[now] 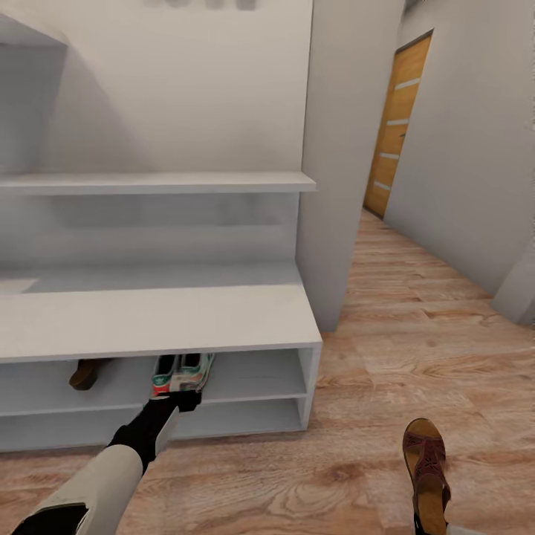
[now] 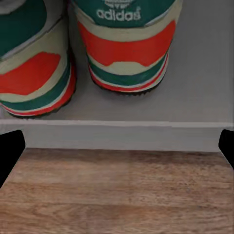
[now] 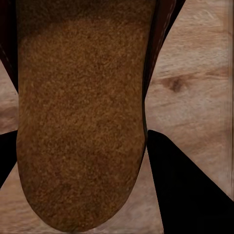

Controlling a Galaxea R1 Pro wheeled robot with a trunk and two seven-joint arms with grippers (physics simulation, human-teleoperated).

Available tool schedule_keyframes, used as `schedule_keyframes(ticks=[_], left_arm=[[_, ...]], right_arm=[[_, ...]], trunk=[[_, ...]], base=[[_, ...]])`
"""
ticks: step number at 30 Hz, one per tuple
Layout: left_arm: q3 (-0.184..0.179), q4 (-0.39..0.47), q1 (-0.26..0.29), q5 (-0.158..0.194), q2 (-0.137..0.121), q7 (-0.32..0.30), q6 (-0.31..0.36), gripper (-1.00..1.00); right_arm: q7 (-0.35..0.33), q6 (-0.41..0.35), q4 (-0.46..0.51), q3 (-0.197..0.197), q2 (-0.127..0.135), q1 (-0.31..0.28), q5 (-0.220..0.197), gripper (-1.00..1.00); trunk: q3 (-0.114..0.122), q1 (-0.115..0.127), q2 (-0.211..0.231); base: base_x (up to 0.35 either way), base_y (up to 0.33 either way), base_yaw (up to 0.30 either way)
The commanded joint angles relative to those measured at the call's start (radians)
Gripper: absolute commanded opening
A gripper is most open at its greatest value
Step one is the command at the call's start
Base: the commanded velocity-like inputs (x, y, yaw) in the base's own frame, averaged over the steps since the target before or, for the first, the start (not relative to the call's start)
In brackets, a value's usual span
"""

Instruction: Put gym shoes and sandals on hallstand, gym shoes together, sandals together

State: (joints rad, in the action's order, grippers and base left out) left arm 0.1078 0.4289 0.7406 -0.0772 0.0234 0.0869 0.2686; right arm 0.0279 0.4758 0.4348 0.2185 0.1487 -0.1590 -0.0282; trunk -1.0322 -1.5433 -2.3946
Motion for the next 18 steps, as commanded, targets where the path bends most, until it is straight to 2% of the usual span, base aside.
schedule_keyframes(ticks=[1,5,8,10,15,16,18], left_arm=[[0.006,0.002,-0.005,-0.008,0.001,-0.001,0.004,1.0],[0.007,0.002,-0.023,-0.008,0.001,-0.002,-0.029,1.0],[0.007,0.002,-0.063,-0.009,0.001,-0.005,-0.106,1.0],[0.007,0.002,-0.078,-0.009,0.0,-0.007,-0.123,1.0],[0.007,0.003,-0.15,-0.005,-0.019,-0.014,-0.204,1.0],[0.007,0.004,-0.205,-0.001,-0.033,-0.019,-0.279,1.0],[0.008,0.004,-0.241,0.0,-0.043,-0.033,-0.323,1.0]], right_arm=[[0.0,0.003,-0.001,-0.001,0.0,-0.001,-0.006,-1.0],[-0.001,0.003,-0.001,-0.001,0.0,-0.001,-0.006,-1.0],[0.0,0.003,-0.001,-0.001,0.0,-0.001,-0.006,-1.0],[0.0,0.003,-0.001,-0.001,0.0,-0.001,-0.006,-1.0],[0.0,0.003,-0.001,-0.001,0.0,-0.001,-0.006,-1.0],[-0.001,0.003,-0.001,-0.001,0.0,-0.001,-0.006,-1.0],[-0.001,0.003,-0.001,-0.001,0.0,-0.001,-0.006,-1.0]], trunk=[[-0.001,0.001,0.0],[-0.001,0.001,0.0],[-0.001,0.001,0.0],[-0.001,0.001,0.0],[-0.001,0.001,0.0],[-0.001,0.001,0.0],[-0.001,0.001,0.0]], base=[[-0.331,0.0,0.0],[-0.331,0.0,0.0],[-0.332,0.0,0.0],[-0.332,0.0,0.0],[-0.331,0.017,0.0],[-0.326,0.107,0.0],[-0.312,0.14,0.0]])
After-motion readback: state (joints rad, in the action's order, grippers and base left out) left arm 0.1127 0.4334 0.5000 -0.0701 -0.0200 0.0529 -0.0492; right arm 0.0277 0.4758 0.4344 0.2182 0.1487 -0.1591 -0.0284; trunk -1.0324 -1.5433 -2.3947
